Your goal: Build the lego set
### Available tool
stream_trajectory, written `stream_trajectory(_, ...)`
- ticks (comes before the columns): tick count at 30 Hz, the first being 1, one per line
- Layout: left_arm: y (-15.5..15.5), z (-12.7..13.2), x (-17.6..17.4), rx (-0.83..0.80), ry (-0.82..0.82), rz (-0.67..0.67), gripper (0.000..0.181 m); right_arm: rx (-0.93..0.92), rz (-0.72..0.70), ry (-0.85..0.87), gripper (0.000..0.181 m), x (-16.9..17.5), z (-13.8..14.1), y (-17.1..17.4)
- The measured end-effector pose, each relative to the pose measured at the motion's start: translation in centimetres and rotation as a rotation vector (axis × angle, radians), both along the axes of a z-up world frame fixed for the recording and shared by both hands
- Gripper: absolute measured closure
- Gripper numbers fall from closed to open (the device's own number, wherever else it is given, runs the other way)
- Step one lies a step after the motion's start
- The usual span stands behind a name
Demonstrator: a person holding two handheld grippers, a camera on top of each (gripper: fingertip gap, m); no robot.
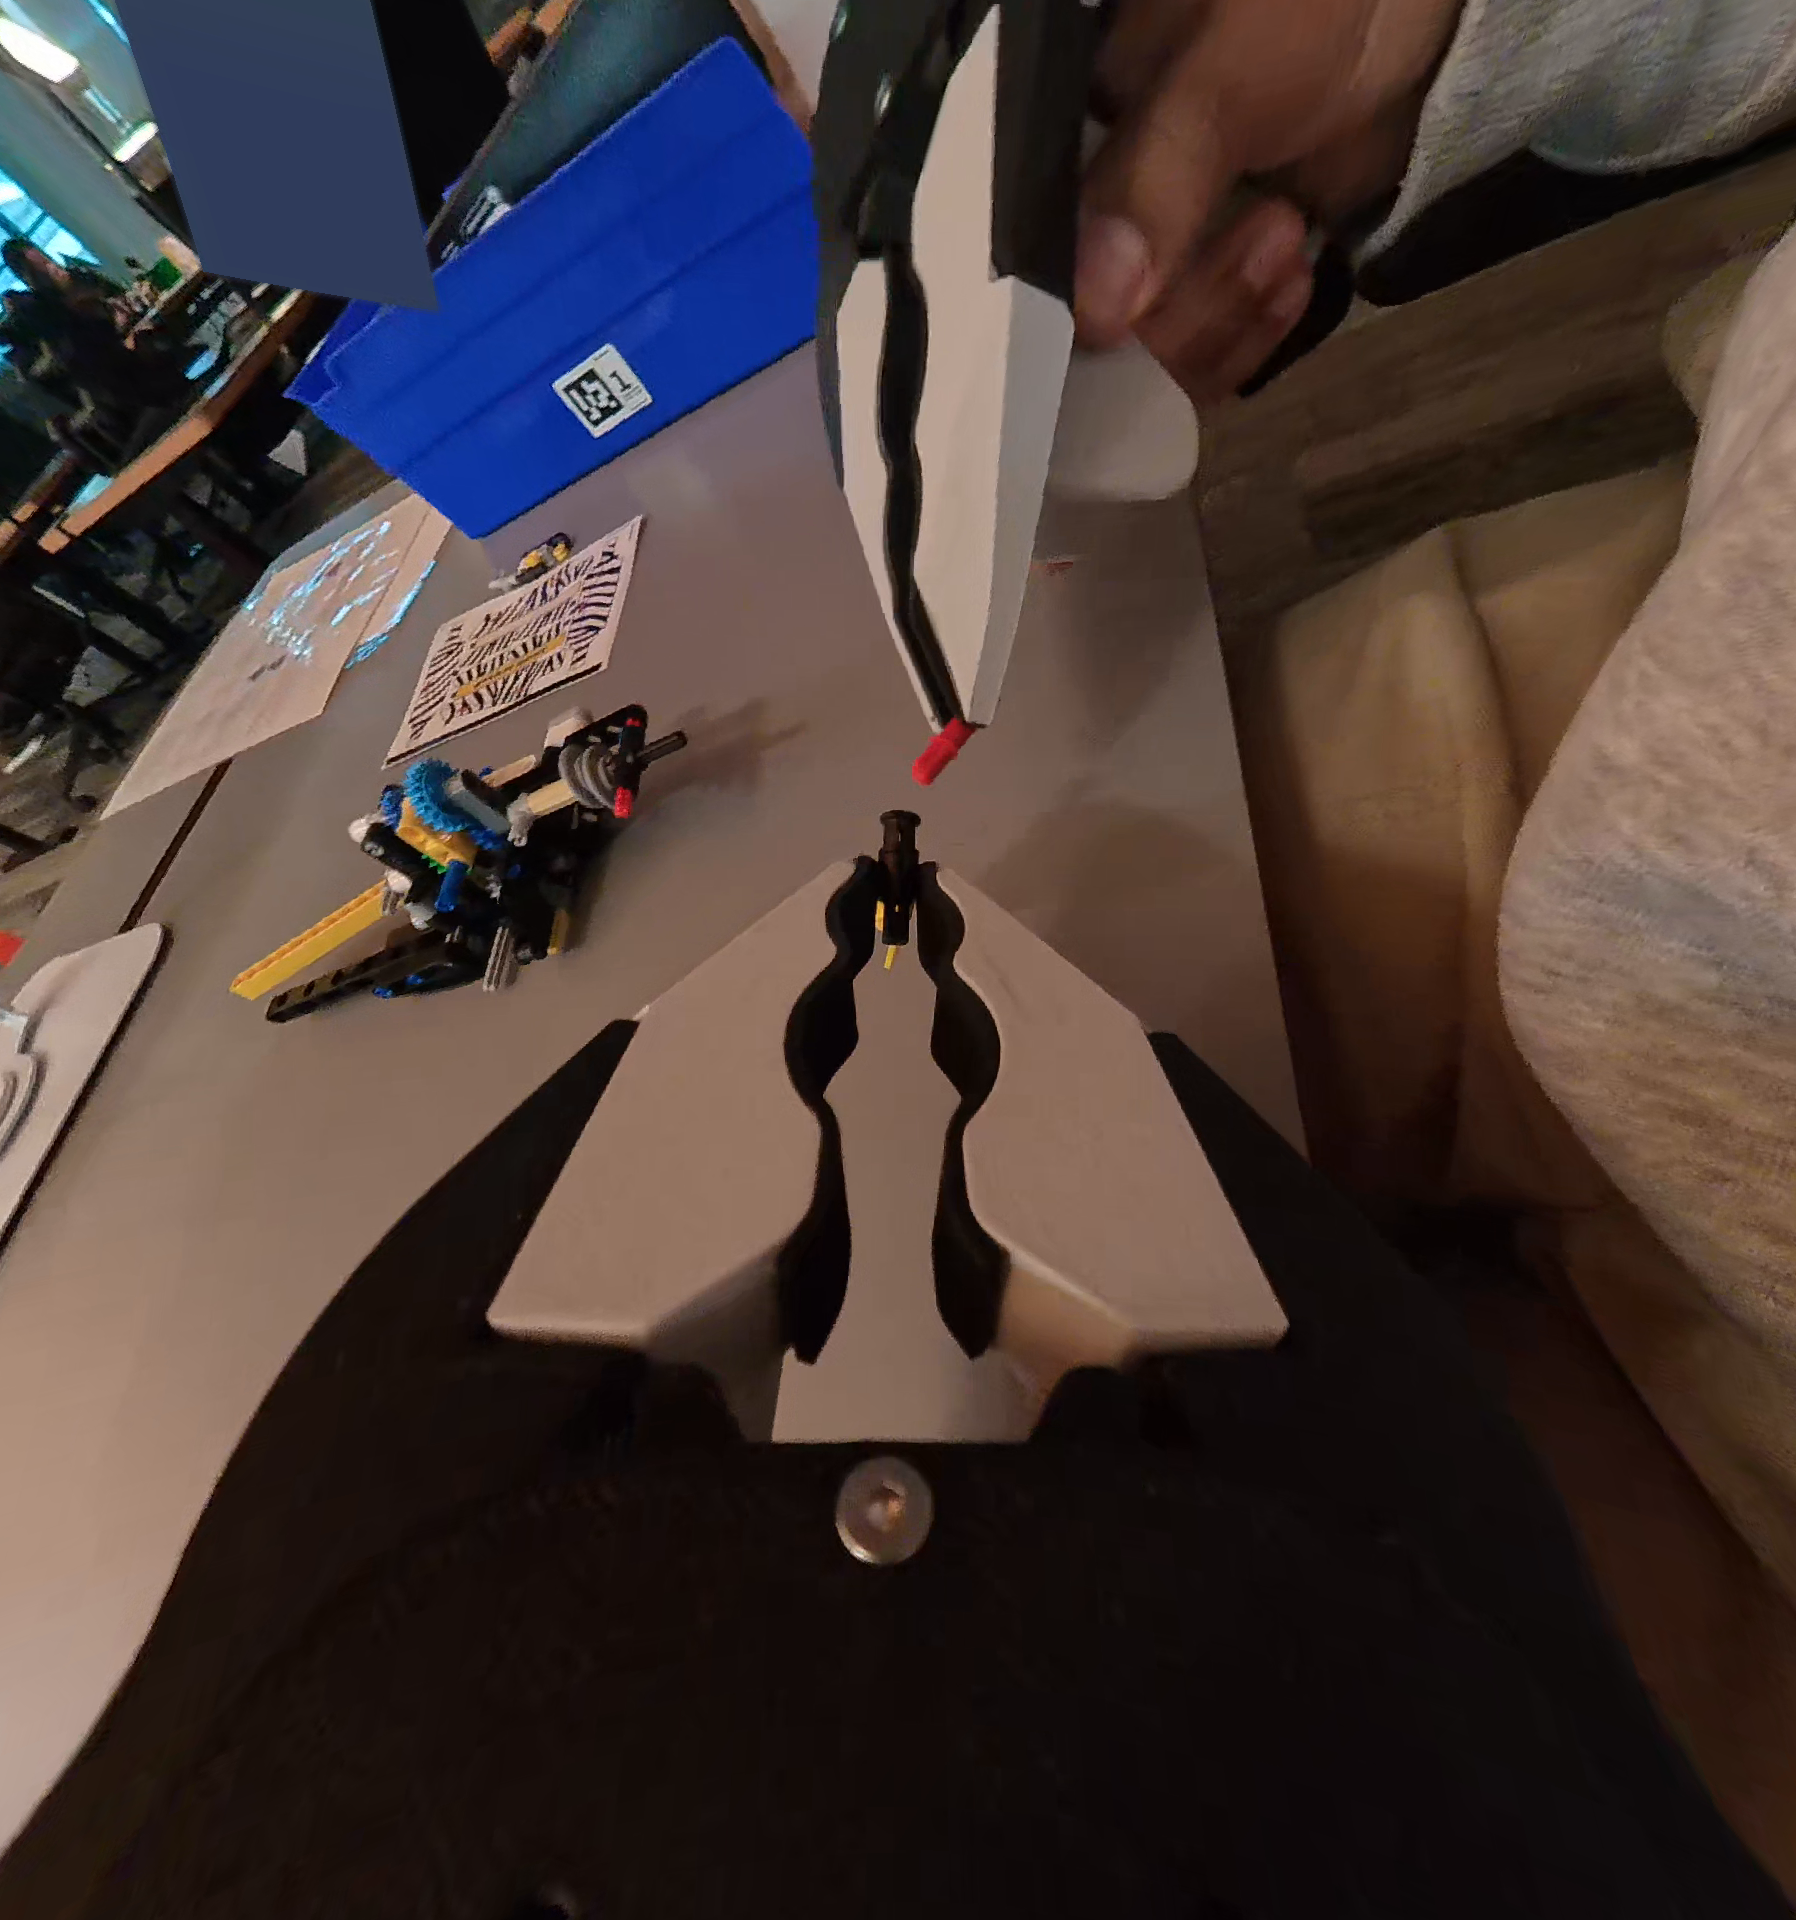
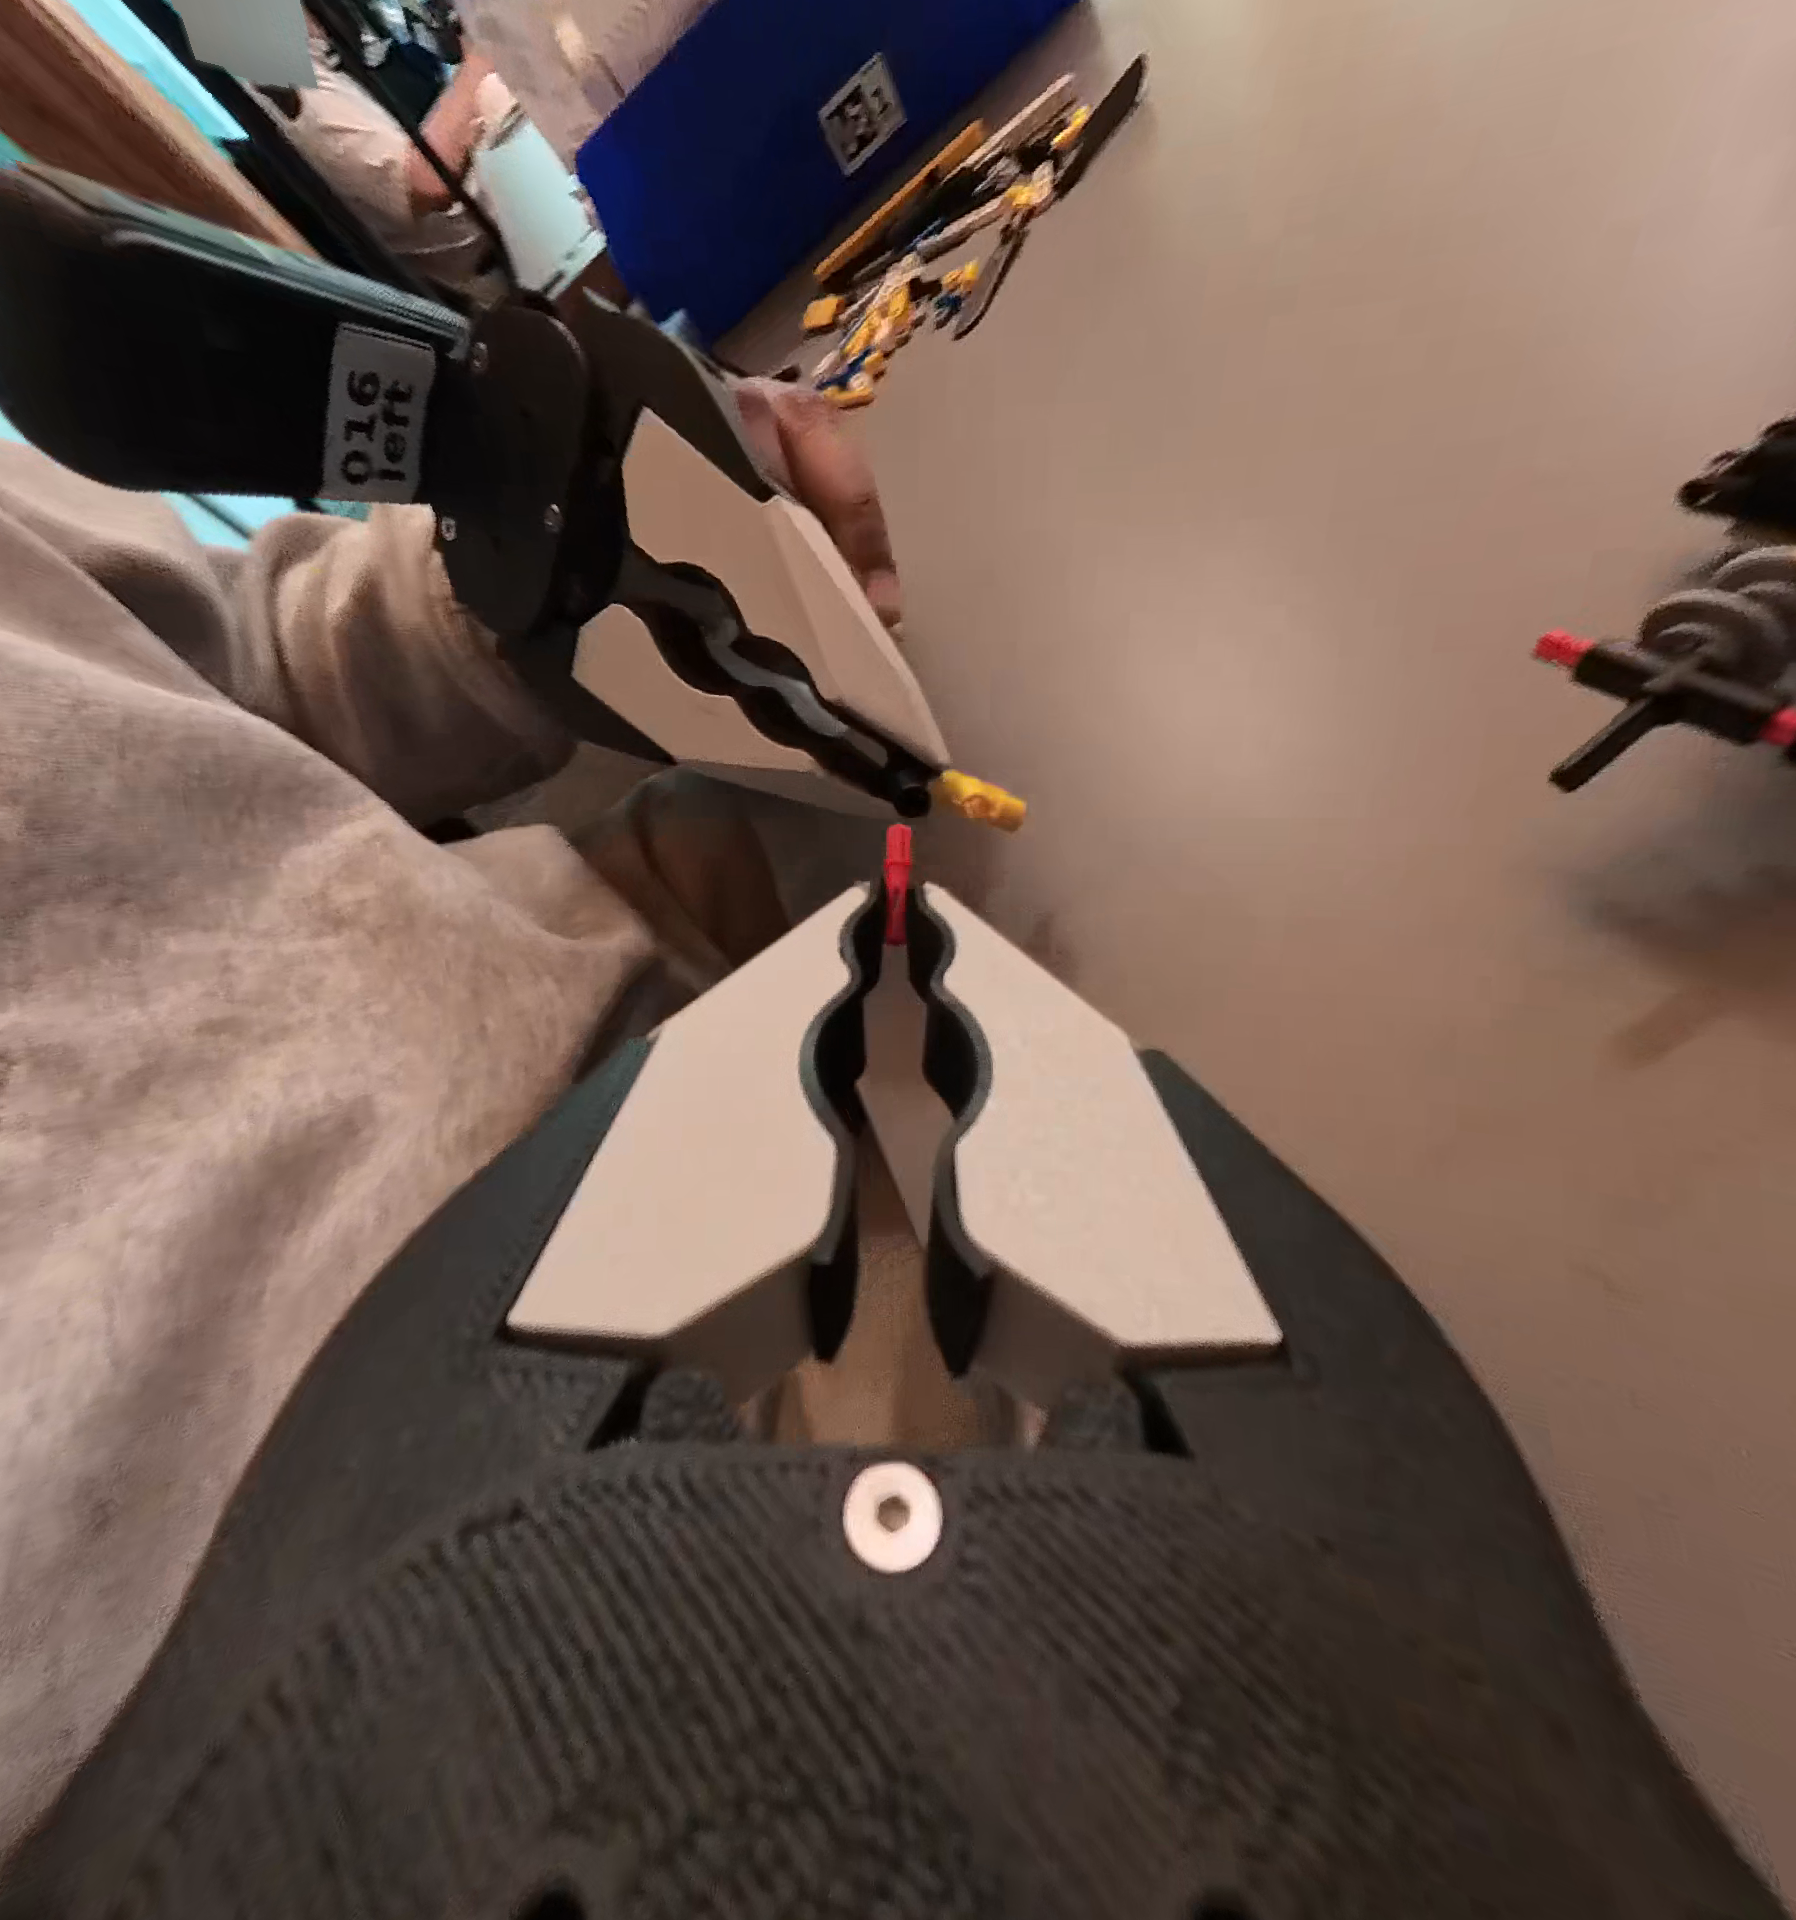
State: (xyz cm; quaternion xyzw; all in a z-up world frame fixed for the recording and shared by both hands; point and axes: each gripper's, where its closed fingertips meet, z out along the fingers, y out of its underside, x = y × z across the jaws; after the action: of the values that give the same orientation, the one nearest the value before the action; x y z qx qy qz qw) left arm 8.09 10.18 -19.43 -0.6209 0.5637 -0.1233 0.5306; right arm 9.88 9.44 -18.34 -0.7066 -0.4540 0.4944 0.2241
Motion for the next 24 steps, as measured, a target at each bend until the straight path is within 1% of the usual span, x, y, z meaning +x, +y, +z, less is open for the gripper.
stream_trajectory(1, -0.1, -0.2, 0.2, -0.002, 0.011, -0.008, 0.174, -0.029, 0.02, -0.002, 0.178, 0.1, -0.2, -0.2)
stream_trajectory(3, -0.2, -0.4, 0.5, -0.003, 0.029, -0.019, 0.174, -0.091, 0.047, -0.027, 0.179, 0.3, -0.9, -0.4)
stream_trajectory(7, -0.7, -0.6, 0.9, -0.047, 0.035, -0.051, 0.174, -0.299, 0.094, -0.052, 0.179, 1.1, -1.5, -0.1)
stream_trajectory(9, -1.2, 0.4, 1.3, -0.107, -0.04, -0.066, 0.173, -0.431, 0.136, -0.029, 0.179, 1.4, -0.6, 0.0)
stream_trajectory(13, -1.6, 3.2, 1.4, -0.292, -0.293, -0.072, 0.174, -0.599, 0.234, -0.023, 0.179, 2.1, 1.9, -0.2)
stream_trajectory(15, -1.6, 3.9, 1.2, -0.345, -0.372, -0.068, 0.174, -0.655, 0.276, -0.034, 0.179, 2.3, 3.0, -0.4)
stream_trajectory(17, -1.5, 4.1, 1.1, -0.364, -0.403, -0.064, 0.174, -0.703, 0.307, -0.039, 0.178, 2.3, 3.9, -0.5)
stream_trajectory(20, -1.7, 4.0, 1.2, -0.38, -0.413, -0.069, 0.174, -0.755, 0.335, -0.054, 0.178, 2.0, 4.3, -0.7)
stream_trajectory(24, -1.9, 3.9, 1.3, -0.392, -0.402, -0.08, 0.174, -0.768, 0.359, -0.09, 0.178, 1.5, 4.0, -1.1)
